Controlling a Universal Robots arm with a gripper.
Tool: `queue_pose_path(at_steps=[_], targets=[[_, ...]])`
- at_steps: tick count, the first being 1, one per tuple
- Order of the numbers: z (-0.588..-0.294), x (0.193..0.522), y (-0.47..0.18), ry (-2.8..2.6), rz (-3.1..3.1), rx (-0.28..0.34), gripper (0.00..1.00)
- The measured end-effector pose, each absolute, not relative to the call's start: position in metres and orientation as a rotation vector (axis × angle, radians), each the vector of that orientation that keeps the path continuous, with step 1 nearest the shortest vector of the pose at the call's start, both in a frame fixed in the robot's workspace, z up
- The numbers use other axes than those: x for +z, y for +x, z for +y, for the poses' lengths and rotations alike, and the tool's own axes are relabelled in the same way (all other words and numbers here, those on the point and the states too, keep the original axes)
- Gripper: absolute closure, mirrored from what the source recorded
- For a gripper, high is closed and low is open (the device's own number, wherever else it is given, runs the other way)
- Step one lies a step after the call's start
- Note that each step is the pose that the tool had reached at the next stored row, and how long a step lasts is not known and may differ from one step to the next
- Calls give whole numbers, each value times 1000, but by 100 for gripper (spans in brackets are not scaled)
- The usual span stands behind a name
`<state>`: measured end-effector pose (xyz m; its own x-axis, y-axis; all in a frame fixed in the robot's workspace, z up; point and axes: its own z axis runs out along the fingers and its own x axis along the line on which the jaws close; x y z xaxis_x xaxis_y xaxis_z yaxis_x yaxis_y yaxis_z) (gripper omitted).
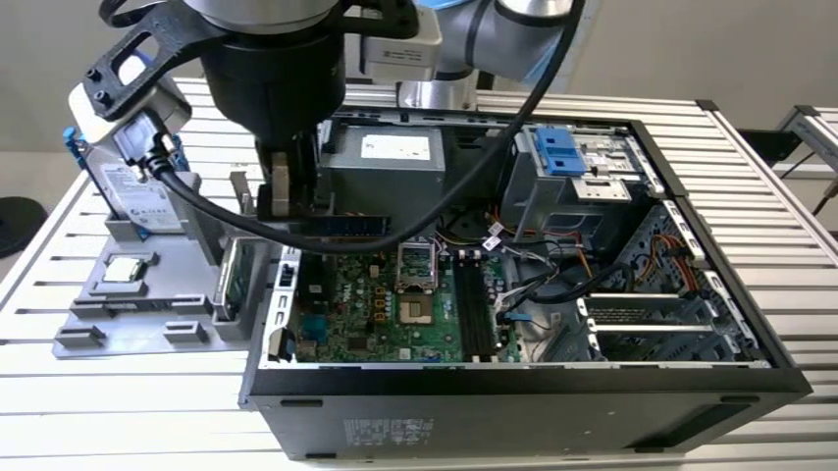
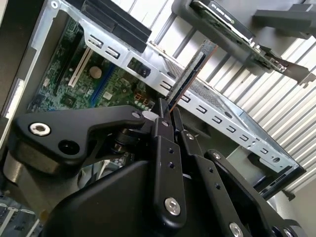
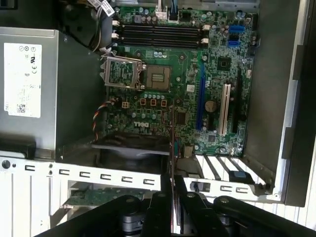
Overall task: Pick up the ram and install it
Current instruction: 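Pick up the ram and move it above insertion slot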
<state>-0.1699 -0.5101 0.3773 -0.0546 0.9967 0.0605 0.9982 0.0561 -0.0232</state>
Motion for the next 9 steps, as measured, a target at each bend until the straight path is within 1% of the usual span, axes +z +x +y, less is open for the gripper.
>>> queue_pose_path(at_steps=[9], targets=[[-510, 377, -150, -2115, -2235, -32, 100]])
